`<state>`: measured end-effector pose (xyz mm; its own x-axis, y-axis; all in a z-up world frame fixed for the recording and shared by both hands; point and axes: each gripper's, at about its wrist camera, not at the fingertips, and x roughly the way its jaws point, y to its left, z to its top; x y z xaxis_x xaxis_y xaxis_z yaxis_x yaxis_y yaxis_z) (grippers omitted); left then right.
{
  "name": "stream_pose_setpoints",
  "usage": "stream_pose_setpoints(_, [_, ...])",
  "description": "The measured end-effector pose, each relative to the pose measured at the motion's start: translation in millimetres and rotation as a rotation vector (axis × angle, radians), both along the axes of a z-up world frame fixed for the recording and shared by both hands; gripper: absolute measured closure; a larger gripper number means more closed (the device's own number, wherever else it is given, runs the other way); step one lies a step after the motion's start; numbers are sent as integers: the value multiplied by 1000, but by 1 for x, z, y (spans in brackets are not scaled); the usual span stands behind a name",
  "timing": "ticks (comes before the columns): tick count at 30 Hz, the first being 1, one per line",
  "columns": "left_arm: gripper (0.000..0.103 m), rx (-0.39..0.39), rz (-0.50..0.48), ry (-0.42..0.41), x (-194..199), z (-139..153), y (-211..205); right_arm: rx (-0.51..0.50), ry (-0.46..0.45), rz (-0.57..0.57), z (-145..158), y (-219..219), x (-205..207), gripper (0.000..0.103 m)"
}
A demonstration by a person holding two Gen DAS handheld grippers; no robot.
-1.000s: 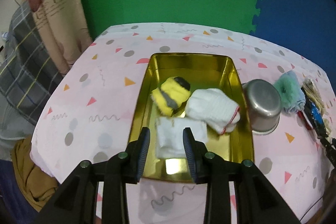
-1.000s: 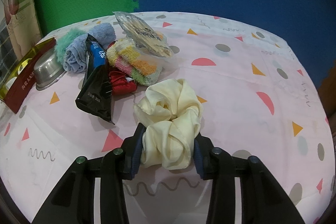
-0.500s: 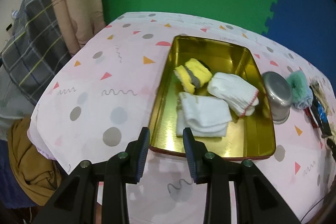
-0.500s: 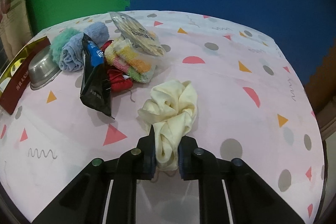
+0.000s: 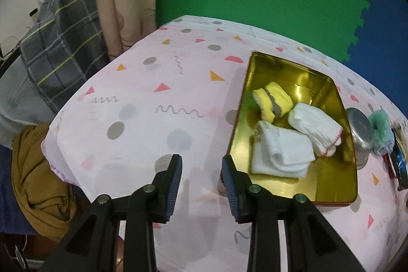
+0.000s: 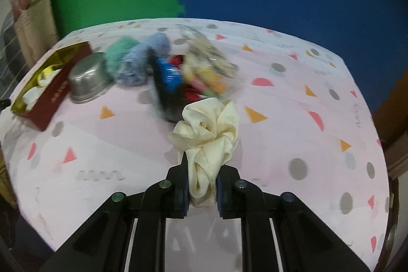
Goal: Organize soft objects
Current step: 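Withdraw the open left tool from the tin while the right tool holds the scrunchie, then carry the cream scrunchie into the gold tin and open the right tool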
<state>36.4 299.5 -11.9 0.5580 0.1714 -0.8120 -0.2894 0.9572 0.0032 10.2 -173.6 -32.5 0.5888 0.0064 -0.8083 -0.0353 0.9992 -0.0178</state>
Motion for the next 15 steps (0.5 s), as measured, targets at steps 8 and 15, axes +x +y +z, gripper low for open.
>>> stream_pose_setpoints(8, [70,-2,33,-25,-2,0,6,19,-9,143,11,60,-2,89])
stream_pose_setpoints(15, [70,-6,53,-23,-2,-2,10,65,-25,287,21,125,12,89])
